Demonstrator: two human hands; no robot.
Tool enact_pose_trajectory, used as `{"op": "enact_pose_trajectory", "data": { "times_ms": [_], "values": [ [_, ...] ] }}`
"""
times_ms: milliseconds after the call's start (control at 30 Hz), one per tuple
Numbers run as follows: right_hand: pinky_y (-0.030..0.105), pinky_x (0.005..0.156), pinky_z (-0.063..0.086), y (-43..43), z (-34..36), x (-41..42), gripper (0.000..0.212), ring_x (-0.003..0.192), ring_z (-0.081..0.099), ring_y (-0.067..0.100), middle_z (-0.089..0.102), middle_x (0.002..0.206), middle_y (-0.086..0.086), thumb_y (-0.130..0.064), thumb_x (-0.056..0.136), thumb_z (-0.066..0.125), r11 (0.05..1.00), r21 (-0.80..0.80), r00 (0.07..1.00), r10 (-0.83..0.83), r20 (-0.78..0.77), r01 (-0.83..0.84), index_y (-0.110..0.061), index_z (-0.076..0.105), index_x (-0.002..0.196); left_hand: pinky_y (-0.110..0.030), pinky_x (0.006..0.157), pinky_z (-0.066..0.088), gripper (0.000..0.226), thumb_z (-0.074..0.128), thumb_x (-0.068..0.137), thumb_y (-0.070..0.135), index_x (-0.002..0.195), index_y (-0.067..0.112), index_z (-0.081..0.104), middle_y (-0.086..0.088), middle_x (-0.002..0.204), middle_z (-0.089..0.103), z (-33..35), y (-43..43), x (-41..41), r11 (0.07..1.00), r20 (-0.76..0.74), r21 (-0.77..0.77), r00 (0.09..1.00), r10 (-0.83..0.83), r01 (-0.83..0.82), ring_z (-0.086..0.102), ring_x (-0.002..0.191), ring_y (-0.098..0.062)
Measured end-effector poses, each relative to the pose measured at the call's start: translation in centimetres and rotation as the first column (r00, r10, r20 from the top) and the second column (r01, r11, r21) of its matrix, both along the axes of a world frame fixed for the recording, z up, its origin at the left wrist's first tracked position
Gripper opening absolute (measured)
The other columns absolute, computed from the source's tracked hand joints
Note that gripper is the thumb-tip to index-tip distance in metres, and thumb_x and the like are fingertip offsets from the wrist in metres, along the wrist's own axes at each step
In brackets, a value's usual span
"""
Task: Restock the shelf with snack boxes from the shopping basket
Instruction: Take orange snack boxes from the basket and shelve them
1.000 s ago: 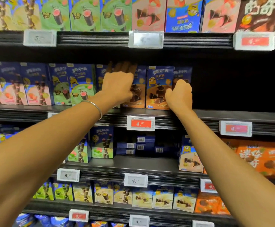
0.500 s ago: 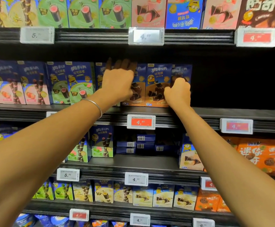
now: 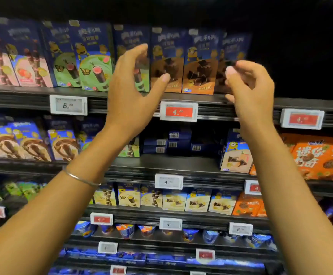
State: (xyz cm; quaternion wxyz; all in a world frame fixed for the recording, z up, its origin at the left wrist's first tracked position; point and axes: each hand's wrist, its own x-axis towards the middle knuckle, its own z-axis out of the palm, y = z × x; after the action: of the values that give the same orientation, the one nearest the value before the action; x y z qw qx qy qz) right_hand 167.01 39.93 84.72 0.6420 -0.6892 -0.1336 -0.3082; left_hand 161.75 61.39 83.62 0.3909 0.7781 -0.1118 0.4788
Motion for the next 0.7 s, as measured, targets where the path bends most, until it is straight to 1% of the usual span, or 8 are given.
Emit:
{"op": "enact_pose_trajectory", "data": {
  "times_ms": [133, 200, 267, 333, 400, 500, 567, 700],
  "values": [
    [0.031, 0.082, 0.061, -0.6, -7.5, -5.3, 0.030, 0.106, 0.073, 0.020, 0.072, 0.115, 0.007, -0.035, 0.095, 0.063, 0.981, 0.154, 0.990, 0.125, -0.058, -0.115, -0.019, 0.063, 0.120, -0.030, 0.095, 0.054, 0.035, 0.062, 0.101, 0.025, 0.133, 0.011, 0.058, -0.010, 0.126, 0.069, -8.4, -0.5, -4.7, 0.914, 0.030, -0.334, 0.972, -0.233, 0.230, 0.067, 0.118, -0.020],
    [0.029, 0.079, 0.061, -0.7, -13.2, -7.4, 0.026, 0.104, 0.074, 0.021, 0.074, 0.110, 0.004, -0.034, 0.096, 0.062, 0.980, 0.159, 0.968, 0.149, -0.201, -0.118, -0.019, 0.064, 0.118, -0.032, 0.084, 0.056, 0.030, 0.060, 0.101, 0.032, 0.129, 0.021, 0.061, -0.005, 0.122, 0.073, -14.3, -1.0, -6.6, 0.839, -0.059, -0.464, 0.934, -0.352, 0.286, 0.071, 0.112, -0.026],
    [0.030, 0.078, 0.060, -0.7, -19.7, -9.1, 0.022, 0.099, 0.075, 0.019, 0.076, 0.102, 0.000, -0.032, 0.096, 0.062, 0.988, 0.119, 0.903, 0.136, -0.409, -0.095, -0.018, 0.066, 0.113, -0.029, 0.083, 0.057, 0.027, 0.058, 0.101, 0.036, 0.126, 0.025, 0.063, -0.001, 0.118, 0.074, -21.1, -1.6, -8.6, 0.771, -0.227, -0.582, 0.860, -0.458, 0.257, 0.074, 0.104, -0.024],
    [0.034, 0.079, 0.056, -0.9, -26.4, -10.7, 0.014, 0.090, 0.074, 0.015, 0.076, 0.095, -0.002, -0.023, 0.100, 0.062, 0.995, 0.083, 0.796, 0.100, -0.596, -0.062, -0.014, 0.067, 0.109, -0.032, 0.085, 0.057, 0.021, 0.057, 0.106, 0.034, 0.123, 0.023, 0.066, -0.001, 0.115, 0.075, -28.3, -2.0, -10.4, 0.727, -0.435, -0.671, 0.719, -0.543, 0.144, 0.076, 0.100, -0.020],
    [0.031, 0.073, 0.054, -1.6, -32.5, -12.4, 0.015, 0.085, 0.070, 0.016, 0.074, 0.093, 0.003, -0.016, 0.101, 0.059, 0.997, 0.067, 0.654, 0.067, -0.753, -0.026, -0.006, 0.067, 0.108, -0.043, 0.088, 0.057, 0.020, 0.050, 0.111, 0.026, 0.121, 0.022, 0.067, -0.004, 0.118, 0.076, -34.9, -2.2, -11.9, 0.709, -0.611, -0.705, 0.536, -0.582, -0.034, 0.076, 0.098, -0.018],
    [0.023, 0.062, 0.051, -2.7, -39.6, -15.0, 0.017, 0.078, 0.067, 0.015, 0.072, 0.090, 0.004, -0.024, 0.102, 0.059, 0.997, 0.072, 0.418, 0.054, -0.907, 0.028, -0.009, 0.067, 0.099, -0.035, 0.076, 0.053, 0.031, 0.041, 0.113, 0.026, 0.127, 0.011, 0.064, -0.016, 0.126, 0.072, -41.9, -2.5, -13.5, 0.601, -0.685, -0.725, 0.268, -0.677, -0.336, 0.072, 0.101, -0.030],
    [0.024, 0.060, 0.049, -3.5, -44.0, -16.2, 0.017, 0.074, 0.063, 0.015, 0.069, 0.083, 0.003, -0.024, 0.102, 0.060, 0.996, 0.056, 0.307, 0.034, -0.951, 0.064, -0.016, 0.063, 0.087, -0.027, 0.064, 0.052, 0.043, 0.038, 0.114, 0.029, 0.135, -0.001, 0.060, -0.019, 0.118, 0.070, -45.6, -2.7, -14.0, 0.560, -0.691, -0.695, 0.201, -0.695, -0.451, 0.070, 0.097, -0.037],
    [0.021, 0.051, 0.044, -5.1, -54.4, -17.3, 0.022, 0.060, 0.058, 0.014, 0.063, 0.076, 0.006, -0.016, 0.102, 0.057, 0.999, 0.024, 0.164, 0.018, -0.986, 0.035, -0.016, 0.061, 0.081, -0.025, 0.058, 0.056, 0.048, 0.039, 0.113, 0.038, 0.131, 0.001, 0.063, -0.005, 0.089, 0.078, -54.1, -4.0, -14.8, 0.510, -0.705, -0.655, 0.207, -0.679, -0.558, 0.070, 0.070, -0.017]
  ]
}}
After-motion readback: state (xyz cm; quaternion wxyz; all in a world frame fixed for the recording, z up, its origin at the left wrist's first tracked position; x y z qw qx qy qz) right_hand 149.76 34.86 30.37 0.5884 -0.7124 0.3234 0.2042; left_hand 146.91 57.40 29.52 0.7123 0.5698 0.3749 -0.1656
